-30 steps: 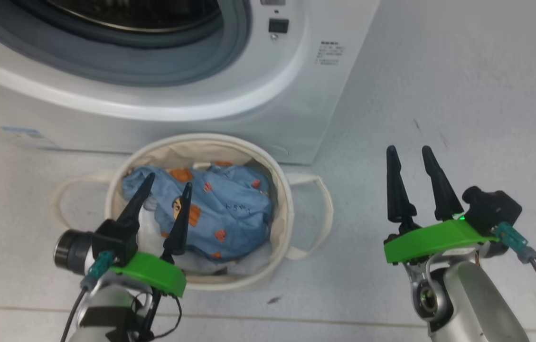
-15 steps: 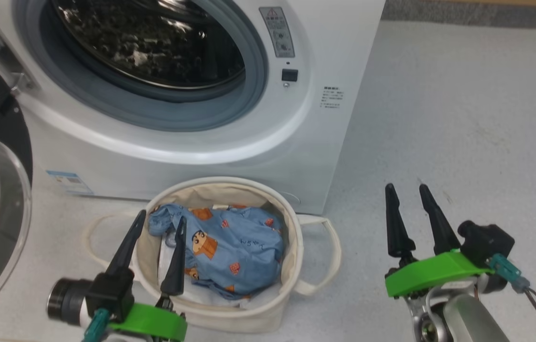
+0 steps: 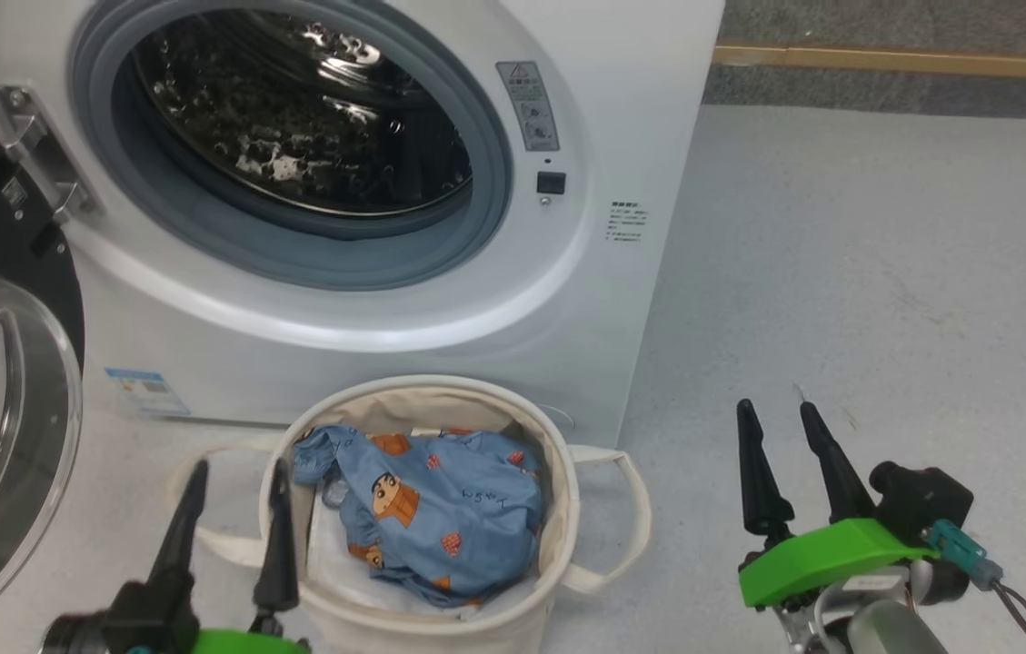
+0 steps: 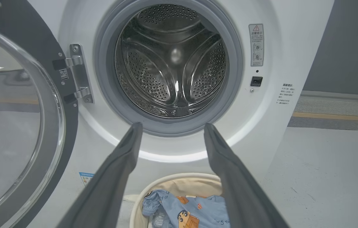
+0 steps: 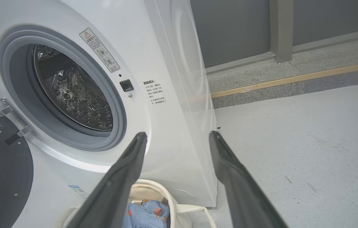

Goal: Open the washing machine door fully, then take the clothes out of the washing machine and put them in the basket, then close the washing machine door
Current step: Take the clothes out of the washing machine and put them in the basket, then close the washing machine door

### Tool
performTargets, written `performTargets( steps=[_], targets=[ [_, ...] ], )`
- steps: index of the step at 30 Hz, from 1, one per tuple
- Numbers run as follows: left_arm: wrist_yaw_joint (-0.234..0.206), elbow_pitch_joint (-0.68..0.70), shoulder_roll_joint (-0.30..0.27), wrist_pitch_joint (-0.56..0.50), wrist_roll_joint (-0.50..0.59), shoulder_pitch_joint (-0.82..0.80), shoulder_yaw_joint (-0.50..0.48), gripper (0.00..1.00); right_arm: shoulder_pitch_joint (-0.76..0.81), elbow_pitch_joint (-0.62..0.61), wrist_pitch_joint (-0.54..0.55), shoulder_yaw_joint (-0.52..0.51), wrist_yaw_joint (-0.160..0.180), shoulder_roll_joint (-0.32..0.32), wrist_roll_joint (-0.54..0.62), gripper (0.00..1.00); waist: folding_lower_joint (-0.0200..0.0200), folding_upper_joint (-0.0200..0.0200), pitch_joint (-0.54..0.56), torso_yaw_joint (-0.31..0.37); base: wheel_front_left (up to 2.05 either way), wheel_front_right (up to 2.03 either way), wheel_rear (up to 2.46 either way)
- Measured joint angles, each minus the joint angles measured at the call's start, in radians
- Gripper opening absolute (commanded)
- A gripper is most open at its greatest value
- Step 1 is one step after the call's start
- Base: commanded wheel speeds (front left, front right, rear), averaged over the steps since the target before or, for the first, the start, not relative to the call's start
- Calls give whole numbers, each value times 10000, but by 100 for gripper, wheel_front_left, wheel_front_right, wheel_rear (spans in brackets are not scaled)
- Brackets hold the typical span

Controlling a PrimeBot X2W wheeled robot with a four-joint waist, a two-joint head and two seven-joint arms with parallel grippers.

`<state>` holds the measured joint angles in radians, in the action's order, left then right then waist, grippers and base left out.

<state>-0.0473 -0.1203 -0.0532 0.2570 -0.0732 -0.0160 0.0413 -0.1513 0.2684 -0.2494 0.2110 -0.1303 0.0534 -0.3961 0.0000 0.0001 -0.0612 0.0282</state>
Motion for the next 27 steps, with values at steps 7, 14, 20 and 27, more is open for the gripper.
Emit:
performTargets(
  steps=[7,14,20,27],
  targets=[
    [29,-59,4,0,6,337,-244,100,210,84,0,-6,0,0,-4,100,0,0,133,85,0,0,0],
    [140,-148,10,0,4,337,-278,100,237,96,0,67,0,0,-19,100,0,0,123,123,0,0,0],
    [211,-203,15,0,-96,336,-265,100,237,86,0,40,0,0,-19,100,0,0,82,172,0,0,0],
    [219,-205,19,0,-105,335,-249,100,236,84,0,46,0,0,-19,100,0,0,133,175,0,0,0]
  ],
)
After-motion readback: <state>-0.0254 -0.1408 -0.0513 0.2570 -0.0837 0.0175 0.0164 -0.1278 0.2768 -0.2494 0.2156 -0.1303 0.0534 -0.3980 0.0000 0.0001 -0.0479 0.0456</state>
